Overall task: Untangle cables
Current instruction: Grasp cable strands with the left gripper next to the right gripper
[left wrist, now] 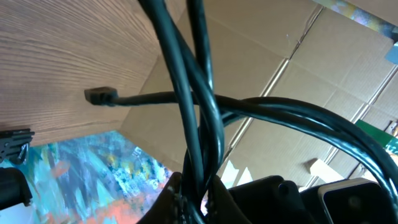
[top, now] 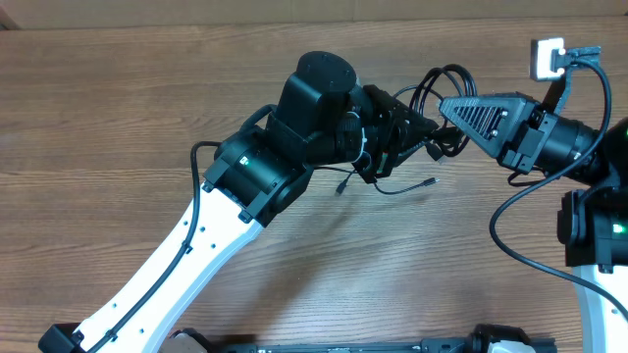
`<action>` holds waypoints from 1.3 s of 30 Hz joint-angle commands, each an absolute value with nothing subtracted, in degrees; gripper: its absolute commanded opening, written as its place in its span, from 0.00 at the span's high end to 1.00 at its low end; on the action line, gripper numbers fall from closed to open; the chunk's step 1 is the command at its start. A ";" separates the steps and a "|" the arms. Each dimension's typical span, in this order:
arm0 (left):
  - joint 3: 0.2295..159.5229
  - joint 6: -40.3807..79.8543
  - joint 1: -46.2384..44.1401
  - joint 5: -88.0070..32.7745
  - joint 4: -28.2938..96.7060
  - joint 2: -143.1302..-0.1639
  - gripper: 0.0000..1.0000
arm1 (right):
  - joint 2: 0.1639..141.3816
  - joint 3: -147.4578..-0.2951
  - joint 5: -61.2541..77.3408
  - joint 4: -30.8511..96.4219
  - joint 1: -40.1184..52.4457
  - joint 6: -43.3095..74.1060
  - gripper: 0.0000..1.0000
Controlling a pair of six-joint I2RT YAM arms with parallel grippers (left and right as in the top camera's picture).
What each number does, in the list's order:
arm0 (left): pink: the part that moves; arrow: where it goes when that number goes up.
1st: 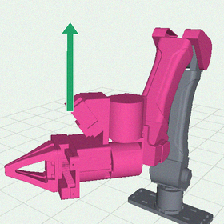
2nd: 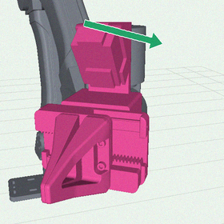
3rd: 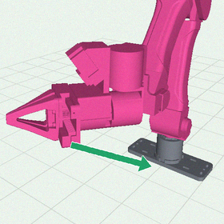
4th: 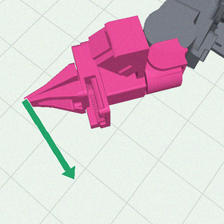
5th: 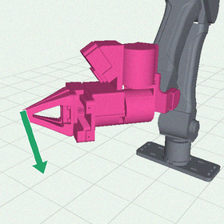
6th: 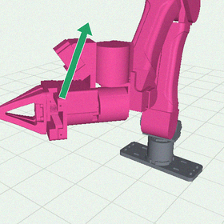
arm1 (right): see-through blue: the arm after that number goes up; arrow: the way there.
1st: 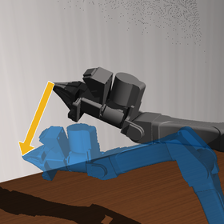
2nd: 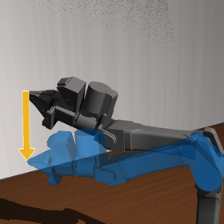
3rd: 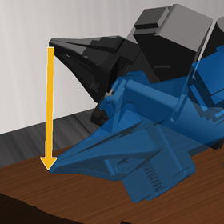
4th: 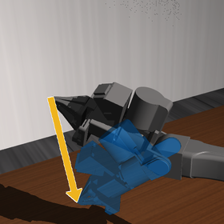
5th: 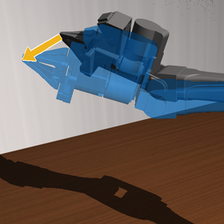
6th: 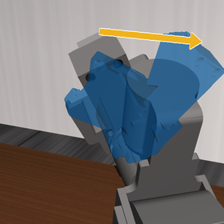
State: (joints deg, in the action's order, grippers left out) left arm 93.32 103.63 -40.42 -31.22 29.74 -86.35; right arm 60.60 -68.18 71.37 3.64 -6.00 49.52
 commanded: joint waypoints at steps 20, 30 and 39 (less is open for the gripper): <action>93.91 104.66 -34.76 -31.88 29.63 -86.89 0.96 | 60.14 -68.69 74.72 3.29 -6.07 45.30 0.96; 93.91 105.47 -31.97 -35.51 26.89 -86.89 0.96 | 60.14 -68.69 74.63 8.29 -6.07 41.47 0.96; 93.91 102.17 -31.73 -39.18 26.98 -86.89 0.96 | 60.14 -68.69 69.93 8.23 -6.07 41.50 0.96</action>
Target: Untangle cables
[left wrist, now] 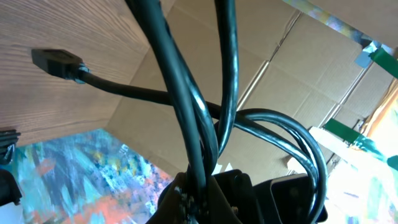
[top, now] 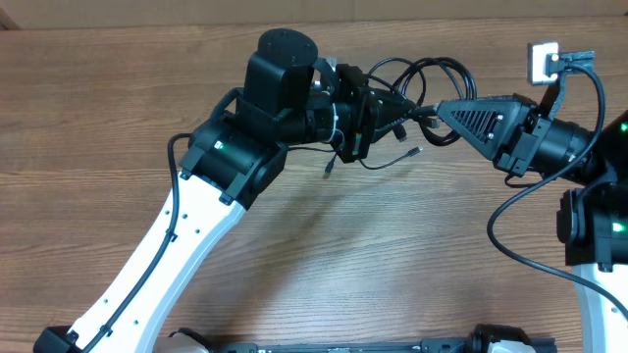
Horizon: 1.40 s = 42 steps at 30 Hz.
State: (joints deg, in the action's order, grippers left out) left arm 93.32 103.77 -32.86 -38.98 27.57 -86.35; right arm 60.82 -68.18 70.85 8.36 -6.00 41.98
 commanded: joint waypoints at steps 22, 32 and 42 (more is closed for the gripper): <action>93.91 88.20 -28.42 -45.87 27.07 -86.89 0.96 | 60.18 -68.69 68.20 8.25 -6.13 41.50 0.96; 93.91 66.83 -27.29 -53.65 25.06 -86.89 0.84 | 60.20 -68.69 68.18 8.23 -6.13 41.47 0.96; 93.91 47.64 -27.29 -56.97 30.15 -86.89 0.09 | 60.20 -68.69 68.23 8.23 -6.13 41.50 0.96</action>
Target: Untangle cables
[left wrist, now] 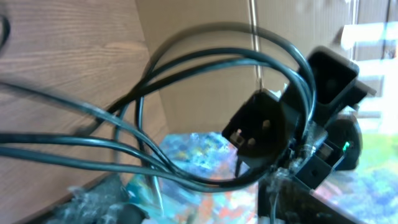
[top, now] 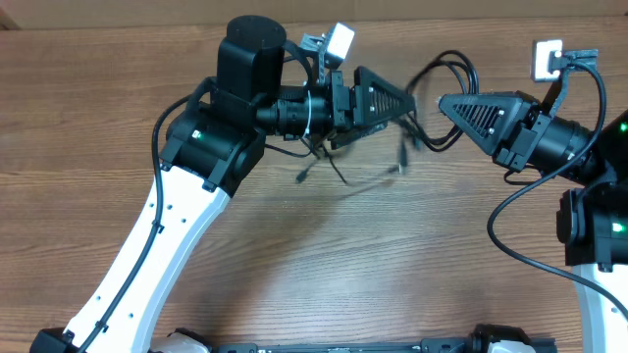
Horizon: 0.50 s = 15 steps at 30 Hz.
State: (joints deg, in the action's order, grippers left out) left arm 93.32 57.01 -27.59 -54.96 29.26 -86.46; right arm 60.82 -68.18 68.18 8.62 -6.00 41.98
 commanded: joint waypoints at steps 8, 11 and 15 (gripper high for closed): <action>93.91 42.17 -27.27 -52.45 35.20 -86.89 0.00 | 60.18 -68.69 68.29 8.23 -6.11 41.52 0.96; 93.91 42.17 -27.27 -48.12 38.94 -86.89 0.00 | 60.18 -68.69 68.66 8.12 -6.13 41.52 0.96; 93.91 39.72 -27.27 -42.65 44.95 -86.89 0.00 | 60.18 -68.69 68.53 7.57 -6.13 41.54 0.96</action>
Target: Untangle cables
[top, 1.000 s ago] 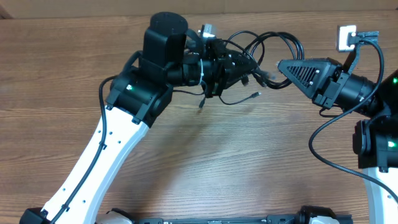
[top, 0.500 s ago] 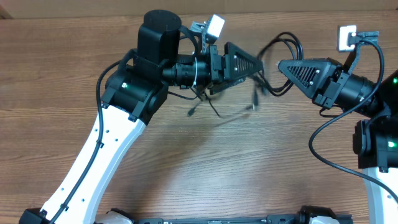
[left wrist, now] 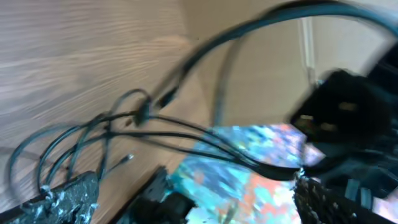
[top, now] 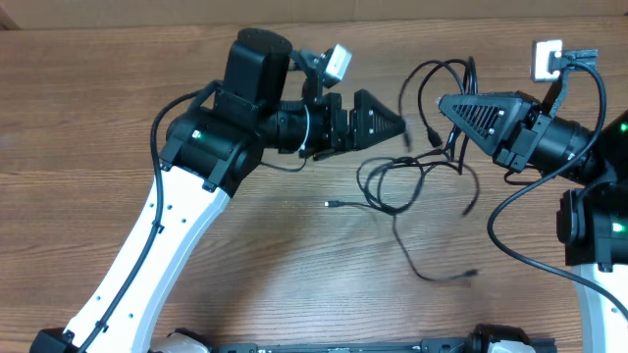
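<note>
A tangle of thin black cables (top: 392, 181) lies partly on the wooden table (top: 147, 59). One strand trails to the front right (top: 446, 277) and a small plug (top: 329, 204) points left. More loops rise to my right gripper (top: 442, 102), which looks shut on the cables. My left gripper (top: 400, 125) hovers just left of those loops. In the left wrist view its fingers (left wrist: 68, 193) stand wide apart and my left gripper (left wrist: 199, 205) is open with nothing in it. The cables (left wrist: 124, 118) show blurred beyond it.
A cardboard wall (top: 392, 10) runs along the table's back edge. The right arm's base (top: 599, 226) and its own thick black lead (top: 510, 230) fill the right edge. The white left arm (top: 167, 245) crosses the front left.
The cables were slung in the air between the two grippers. Now much of the tangle lies on the table, with a strand out to the front right. My left gripper is empty.
My left gripper was shut on the cable bundle, close against the right gripper. It then stood farther left, still shut on the cables. Half a second ago it was farther left again, turned, with the cables slack. Now it is open and the cables have dropped.
</note>
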`<action>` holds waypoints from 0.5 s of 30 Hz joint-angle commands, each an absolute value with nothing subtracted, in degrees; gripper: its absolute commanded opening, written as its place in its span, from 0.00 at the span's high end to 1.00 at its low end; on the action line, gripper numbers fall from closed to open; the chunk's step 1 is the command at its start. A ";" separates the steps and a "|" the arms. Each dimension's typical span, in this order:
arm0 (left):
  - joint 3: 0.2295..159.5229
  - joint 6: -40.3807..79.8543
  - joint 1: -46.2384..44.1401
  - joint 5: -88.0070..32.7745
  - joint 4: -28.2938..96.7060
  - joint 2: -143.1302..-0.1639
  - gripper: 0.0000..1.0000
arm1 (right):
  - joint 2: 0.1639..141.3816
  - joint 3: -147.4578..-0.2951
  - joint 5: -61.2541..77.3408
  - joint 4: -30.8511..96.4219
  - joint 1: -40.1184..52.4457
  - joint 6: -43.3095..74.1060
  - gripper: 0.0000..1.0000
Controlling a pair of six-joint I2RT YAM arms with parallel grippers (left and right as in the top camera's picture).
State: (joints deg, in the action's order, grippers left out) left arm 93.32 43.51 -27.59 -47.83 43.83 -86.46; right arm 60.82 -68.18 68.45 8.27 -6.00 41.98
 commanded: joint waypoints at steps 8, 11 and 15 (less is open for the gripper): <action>93.91 15.81 -27.40 -42.30 51.79 -86.89 0.02 | 60.18 -68.69 67.99 7.18 -6.13 42.17 0.96; 93.91 12.67 -27.38 -34.39 56.03 -86.89 0.00 | 60.18 -68.69 67.99 6.57 -6.13 42.33 0.96; 93.91 12.91 -27.35 -20.78 60.45 -86.89 0.00 | 60.18 -68.69 68.10 4.75 -6.13 44.16 0.96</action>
